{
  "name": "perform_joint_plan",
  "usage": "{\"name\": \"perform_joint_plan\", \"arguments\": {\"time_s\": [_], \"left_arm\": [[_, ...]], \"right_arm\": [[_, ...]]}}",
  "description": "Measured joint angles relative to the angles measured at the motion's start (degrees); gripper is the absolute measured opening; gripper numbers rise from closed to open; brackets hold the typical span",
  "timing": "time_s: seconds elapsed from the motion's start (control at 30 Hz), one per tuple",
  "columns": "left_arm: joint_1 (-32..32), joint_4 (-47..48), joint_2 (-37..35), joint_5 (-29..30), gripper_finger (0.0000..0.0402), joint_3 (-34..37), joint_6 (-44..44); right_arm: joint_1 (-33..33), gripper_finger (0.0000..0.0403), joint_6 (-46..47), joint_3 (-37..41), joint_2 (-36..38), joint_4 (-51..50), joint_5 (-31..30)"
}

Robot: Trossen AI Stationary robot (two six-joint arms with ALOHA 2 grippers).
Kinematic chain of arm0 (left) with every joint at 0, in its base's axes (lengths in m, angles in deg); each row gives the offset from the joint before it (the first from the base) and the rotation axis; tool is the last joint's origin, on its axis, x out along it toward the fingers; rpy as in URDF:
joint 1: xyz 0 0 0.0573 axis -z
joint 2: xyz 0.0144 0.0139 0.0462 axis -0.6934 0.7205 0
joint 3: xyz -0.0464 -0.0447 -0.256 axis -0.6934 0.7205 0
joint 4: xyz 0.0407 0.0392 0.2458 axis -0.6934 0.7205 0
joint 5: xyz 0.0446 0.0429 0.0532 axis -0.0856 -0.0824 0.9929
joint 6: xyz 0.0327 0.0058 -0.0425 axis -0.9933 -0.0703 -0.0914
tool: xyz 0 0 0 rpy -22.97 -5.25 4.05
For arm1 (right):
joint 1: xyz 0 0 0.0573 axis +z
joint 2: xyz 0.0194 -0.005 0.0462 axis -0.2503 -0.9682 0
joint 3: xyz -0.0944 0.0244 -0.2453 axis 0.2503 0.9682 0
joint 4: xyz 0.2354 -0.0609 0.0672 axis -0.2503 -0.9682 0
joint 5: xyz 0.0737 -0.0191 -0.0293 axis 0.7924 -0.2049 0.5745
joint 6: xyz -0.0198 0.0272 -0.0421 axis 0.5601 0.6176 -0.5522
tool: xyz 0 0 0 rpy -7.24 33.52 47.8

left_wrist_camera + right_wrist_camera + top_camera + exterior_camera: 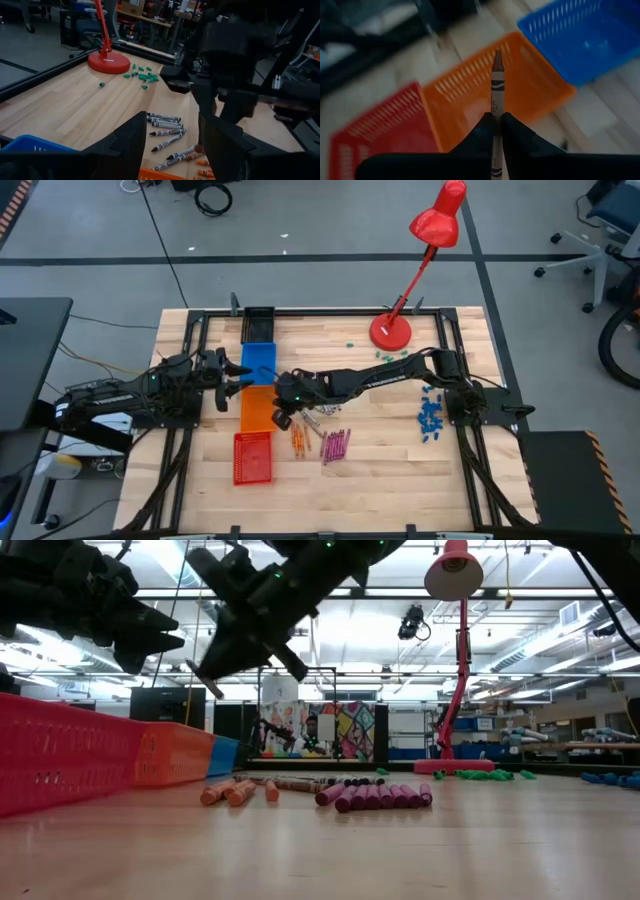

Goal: Sort crayons
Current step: Put the brown crayon into the orange bin

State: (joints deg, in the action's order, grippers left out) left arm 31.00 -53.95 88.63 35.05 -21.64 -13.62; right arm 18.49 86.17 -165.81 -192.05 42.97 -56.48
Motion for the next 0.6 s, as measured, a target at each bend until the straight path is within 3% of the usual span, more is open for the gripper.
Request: {"name": "perform_joint_plan", "arguments": {"time_s": [0.3,0.6], "left_arm": [[0.0,-0.34,-0.49,-0.02,0.0192,-0.03,0.0],[0.08,9.91,-1.52,-0.04,0.0192,-5.02,-1.35]], "right_arm": [[-0.88,0.0033,9.81,0.93,-4.75,16.59,3.27],[-0.03,0.0033,15.16,1.01,-6.41,17.67,-0.26]]}}
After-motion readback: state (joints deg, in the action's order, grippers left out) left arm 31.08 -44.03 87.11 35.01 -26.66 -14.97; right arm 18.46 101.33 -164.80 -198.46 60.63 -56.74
